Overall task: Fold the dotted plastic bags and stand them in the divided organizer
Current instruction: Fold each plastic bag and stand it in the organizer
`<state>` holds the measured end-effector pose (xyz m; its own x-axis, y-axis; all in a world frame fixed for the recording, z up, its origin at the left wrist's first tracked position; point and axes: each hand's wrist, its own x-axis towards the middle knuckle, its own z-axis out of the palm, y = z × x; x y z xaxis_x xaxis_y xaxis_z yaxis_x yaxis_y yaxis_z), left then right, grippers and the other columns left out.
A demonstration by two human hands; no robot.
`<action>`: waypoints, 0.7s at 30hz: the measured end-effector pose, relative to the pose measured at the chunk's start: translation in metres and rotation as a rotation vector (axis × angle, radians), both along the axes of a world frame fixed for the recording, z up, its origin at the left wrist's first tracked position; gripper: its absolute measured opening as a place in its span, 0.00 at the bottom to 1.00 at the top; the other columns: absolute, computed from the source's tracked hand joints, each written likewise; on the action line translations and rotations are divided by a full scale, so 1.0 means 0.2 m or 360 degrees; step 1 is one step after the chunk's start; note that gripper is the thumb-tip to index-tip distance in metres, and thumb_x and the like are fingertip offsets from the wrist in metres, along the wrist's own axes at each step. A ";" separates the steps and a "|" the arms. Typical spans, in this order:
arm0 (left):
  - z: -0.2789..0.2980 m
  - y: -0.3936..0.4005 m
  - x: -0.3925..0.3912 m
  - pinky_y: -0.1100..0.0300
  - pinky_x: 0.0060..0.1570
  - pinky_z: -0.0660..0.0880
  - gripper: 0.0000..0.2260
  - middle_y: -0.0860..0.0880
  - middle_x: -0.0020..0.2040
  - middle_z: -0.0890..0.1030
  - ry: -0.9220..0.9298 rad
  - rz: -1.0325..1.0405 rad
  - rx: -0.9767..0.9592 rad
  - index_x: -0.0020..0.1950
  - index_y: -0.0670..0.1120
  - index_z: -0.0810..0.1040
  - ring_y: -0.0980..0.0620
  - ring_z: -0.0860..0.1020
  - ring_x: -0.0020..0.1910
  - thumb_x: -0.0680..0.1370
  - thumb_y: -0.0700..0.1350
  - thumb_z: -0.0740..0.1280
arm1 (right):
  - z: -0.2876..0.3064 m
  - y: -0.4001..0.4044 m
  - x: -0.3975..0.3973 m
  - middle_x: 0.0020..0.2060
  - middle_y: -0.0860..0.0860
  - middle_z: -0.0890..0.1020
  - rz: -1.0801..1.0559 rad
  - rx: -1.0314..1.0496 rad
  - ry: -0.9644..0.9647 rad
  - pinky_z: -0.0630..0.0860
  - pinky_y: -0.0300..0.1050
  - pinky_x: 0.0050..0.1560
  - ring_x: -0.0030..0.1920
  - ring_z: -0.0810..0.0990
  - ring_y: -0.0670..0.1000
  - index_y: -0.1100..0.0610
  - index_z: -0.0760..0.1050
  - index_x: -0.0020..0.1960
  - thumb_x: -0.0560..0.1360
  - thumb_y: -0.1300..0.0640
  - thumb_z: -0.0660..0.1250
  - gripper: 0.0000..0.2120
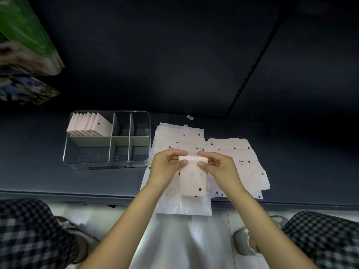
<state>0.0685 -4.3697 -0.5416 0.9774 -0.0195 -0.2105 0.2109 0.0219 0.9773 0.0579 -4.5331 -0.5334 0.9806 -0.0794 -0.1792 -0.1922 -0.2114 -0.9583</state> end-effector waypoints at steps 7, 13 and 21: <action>0.01 0.04 0.00 0.74 0.34 0.67 0.05 0.58 0.30 0.75 -0.0345 0.0018 0.0604 0.44 0.45 0.84 0.61 0.71 0.30 0.71 0.37 0.73 | -0.01 0.01 0.00 0.42 0.60 0.83 0.0005 -0.0280 -0.0083 0.76 0.45 0.48 0.38 0.76 0.49 0.50 0.83 0.44 0.70 0.64 0.73 0.09; -0.01 0.07 0.02 0.66 0.45 0.68 0.04 0.57 0.43 0.76 -0.0465 -0.0104 0.0832 0.41 0.51 0.81 0.61 0.71 0.45 0.75 0.43 0.70 | 0.01 0.03 0.00 0.46 0.43 0.76 0.0070 -0.0527 -0.0196 0.66 0.31 0.51 0.52 0.72 0.42 0.46 0.78 0.38 0.71 0.59 0.72 0.09; 0.06 0.08 0.03 0.58 0.40 0.77 0.05 0.52 0.35 0.82 0.0144 0.0052 -0.0245 0.43 0.46 0.76 0.53 0.79 0.37 0.79 0.41 0.64 | 0.02 0.06 0.00 0.36 0.45 0.81 0.0442 -0.0129 0.0193 0.73 0.34 0.36 0.34 0.77 0.43 0.55 0.77 0.51 0.77 0.54 0.65 0.06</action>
